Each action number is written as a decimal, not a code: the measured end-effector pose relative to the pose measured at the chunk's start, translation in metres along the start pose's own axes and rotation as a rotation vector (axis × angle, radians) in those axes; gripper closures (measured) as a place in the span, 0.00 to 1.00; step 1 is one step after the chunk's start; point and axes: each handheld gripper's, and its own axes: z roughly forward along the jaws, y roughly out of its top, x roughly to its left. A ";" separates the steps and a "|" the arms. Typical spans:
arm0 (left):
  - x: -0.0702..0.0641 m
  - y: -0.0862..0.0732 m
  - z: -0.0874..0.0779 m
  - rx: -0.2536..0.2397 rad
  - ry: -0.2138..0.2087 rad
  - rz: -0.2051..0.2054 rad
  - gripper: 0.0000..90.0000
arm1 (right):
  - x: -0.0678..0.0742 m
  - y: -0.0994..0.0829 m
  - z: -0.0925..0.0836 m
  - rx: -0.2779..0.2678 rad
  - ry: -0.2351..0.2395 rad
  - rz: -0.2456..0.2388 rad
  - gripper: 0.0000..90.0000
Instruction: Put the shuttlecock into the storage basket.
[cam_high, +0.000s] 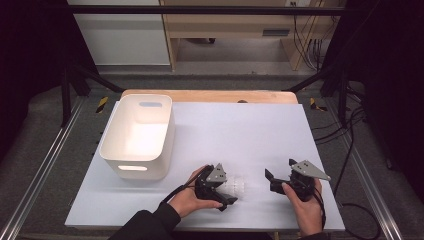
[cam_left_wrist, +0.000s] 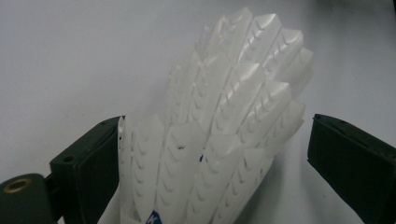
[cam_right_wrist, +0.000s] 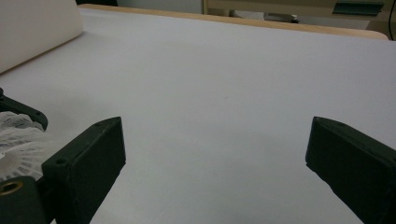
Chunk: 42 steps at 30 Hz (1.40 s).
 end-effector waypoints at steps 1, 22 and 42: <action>-0.001 0.000 0.001 -0.003 -0.001 -0.005 0.07 | 0.000 0.000 0.000 0.000 0.000 0.000 0.06; -0.005 0.004 0.008 0.000 0.004 0.003 0.10 | 0.001 0.000 0.000 0.002 0.004 0.000 0.06; -0.017 0.006 0.009 0.011 0.031 0.053 0.23 | 0.002 -0.001 0.001 0.005 0.009 -0.004 0.06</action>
